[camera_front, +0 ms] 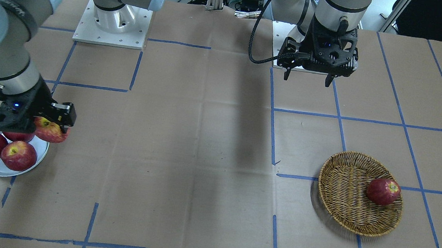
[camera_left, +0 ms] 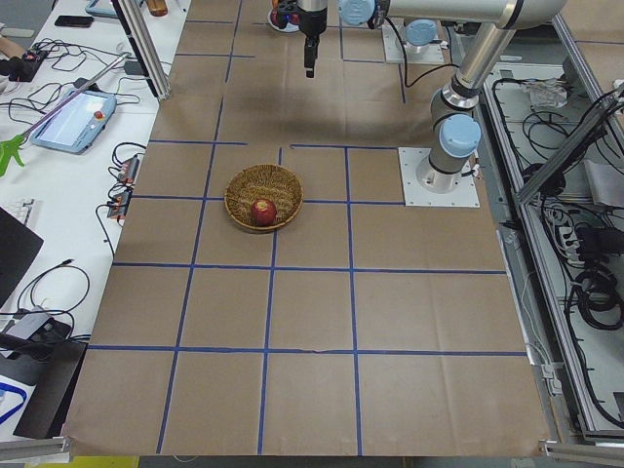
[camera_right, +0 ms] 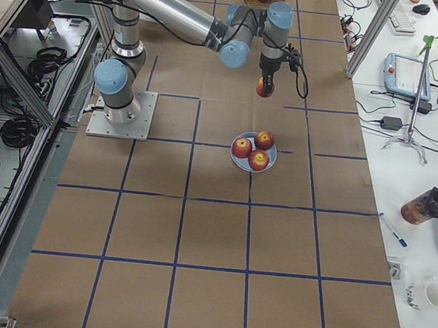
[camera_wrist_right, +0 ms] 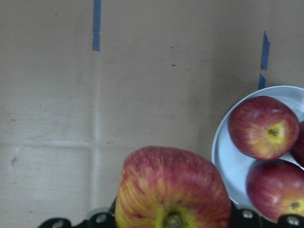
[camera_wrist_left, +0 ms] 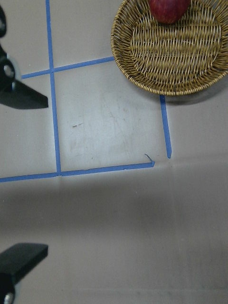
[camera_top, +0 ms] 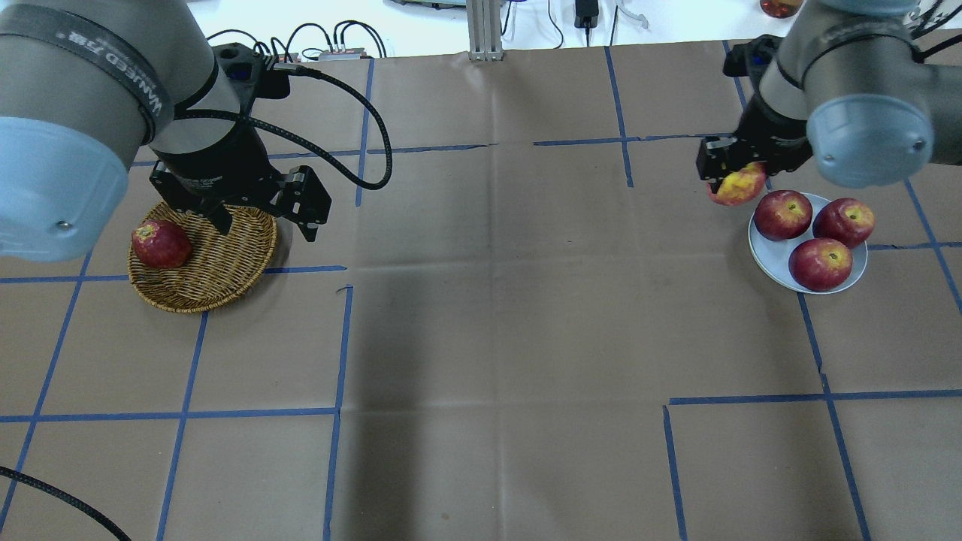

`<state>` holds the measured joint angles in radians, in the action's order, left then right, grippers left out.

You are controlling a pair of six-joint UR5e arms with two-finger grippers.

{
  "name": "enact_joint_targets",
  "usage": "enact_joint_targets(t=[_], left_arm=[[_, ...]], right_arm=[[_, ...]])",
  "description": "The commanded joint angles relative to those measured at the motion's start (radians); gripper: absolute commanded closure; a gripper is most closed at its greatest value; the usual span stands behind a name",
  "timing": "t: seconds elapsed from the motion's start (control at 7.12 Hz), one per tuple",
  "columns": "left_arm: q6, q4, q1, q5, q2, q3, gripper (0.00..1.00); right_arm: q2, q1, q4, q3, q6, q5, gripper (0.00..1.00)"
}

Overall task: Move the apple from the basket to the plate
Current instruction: 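Grasp the apple with the right gripper and carry it to the plate, then lower the apple onto the white plate and open the right gripper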

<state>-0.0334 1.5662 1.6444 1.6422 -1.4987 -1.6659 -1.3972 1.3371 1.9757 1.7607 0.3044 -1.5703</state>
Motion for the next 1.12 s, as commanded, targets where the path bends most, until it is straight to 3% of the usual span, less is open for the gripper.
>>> enact_joint_targets(t=[0.0,0.28,0.56,0.98], left_arm=[[0.001,-0.002,0.0,-0.001,0.0,0.0,0.01],[0.0,-0.002,0.002,0.001,0.003,0.002,0.01],[-0.002,-0.003,0.002,0.001,-0.008,0.0,0.01],[0.023,-0.028,0.0,-0.005,-0.017,0.002,0.01]], right_arm=[[0.001,-0.177,0.002,0.014,0.262,0.012,0.45],[0.017,-0.263,0.044,0.048,0.395,0.016,0.45],[0.059,-0.263,0.191,0.107,0.421,0.016,0.45],[0.095,-0.263,0.238,0.111,0.42,0.021,0.45]])
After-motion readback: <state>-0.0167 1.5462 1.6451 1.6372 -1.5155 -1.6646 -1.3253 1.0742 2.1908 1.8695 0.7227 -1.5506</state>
